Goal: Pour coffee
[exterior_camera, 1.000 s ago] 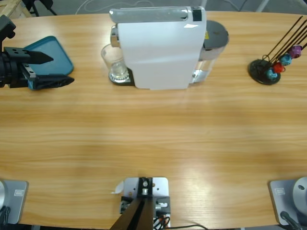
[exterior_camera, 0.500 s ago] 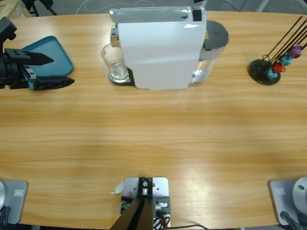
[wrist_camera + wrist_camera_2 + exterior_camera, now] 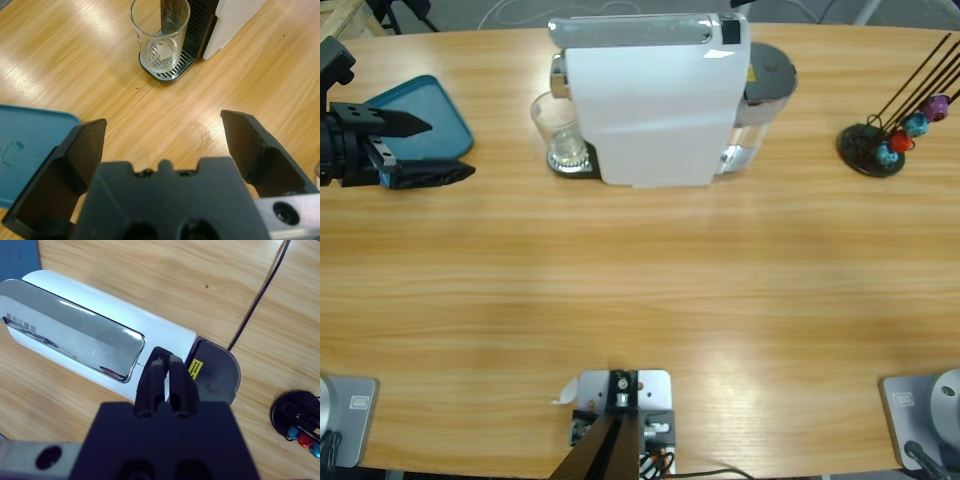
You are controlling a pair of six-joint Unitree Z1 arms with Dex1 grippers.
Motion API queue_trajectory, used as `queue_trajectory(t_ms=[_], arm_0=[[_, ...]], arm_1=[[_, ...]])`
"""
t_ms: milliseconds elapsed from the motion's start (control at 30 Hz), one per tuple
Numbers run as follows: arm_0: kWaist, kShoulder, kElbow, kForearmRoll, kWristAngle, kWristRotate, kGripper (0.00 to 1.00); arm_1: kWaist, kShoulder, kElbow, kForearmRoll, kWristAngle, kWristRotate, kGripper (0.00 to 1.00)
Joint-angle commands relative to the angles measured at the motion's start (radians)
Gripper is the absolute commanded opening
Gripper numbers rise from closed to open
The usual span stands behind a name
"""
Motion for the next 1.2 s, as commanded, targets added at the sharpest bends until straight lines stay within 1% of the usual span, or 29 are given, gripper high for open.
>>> queue_trajectory(t_ms=[33,500,700,800,833,867,900,1000,1200], arm_0=[[-0.013,0.038,0.036,-0.013,-0.004,-0.004,1.000],[-0.013,0.044,0.038,-0.013,-0.005,-0.004,1.000],[-0.013,0.044,0.038,-0.013,-0.004,-0.004,1.000],[-0.013,0.042,0.037,-0.019,-0.004,-0.004,1.000],[-0.013,0.042,0.037,-0.020,-0.004,-0.004,1.000],[-0.013,0.041,0.037,-0.021,-0.004,-0.004,1.000],[-0.013,0.038,0.037,-0.022,-0.004,-0.004,1.000],[-0.013,0.029,0.035,-0.023,-0.005,-0.004,1.000],[-0.016,0.011,0.040,-0.023,-0.006,-0.008,1.000]], arm_1=[[-0.004,0.056,-0.009,0.014,0.000,-0.011,0.000],[0.003,0.072,-0.005,0.017,0.012,-0.009,0.000],[0.013,0.062,0.009,0.031,-0.004,-0.009,0.000],[0.018,0.023,-0.057,0.026,-0.005,-0.054,0.000],[0.022,0.010,-0.098,0.036,-0.004,-0.064,0.129],[0.026,0.000,-0.142,0.057,-0.005,-0.066,0.769],[0.027,-0.005,-0.184,0.083,-0.005,-0.063,0.989],[0.043,-0.011,-0.227,0.128,-0.006,-0.036,1.000],[0.055,0.048,-0.205,0.235,-0.008,0.037,1.000]])
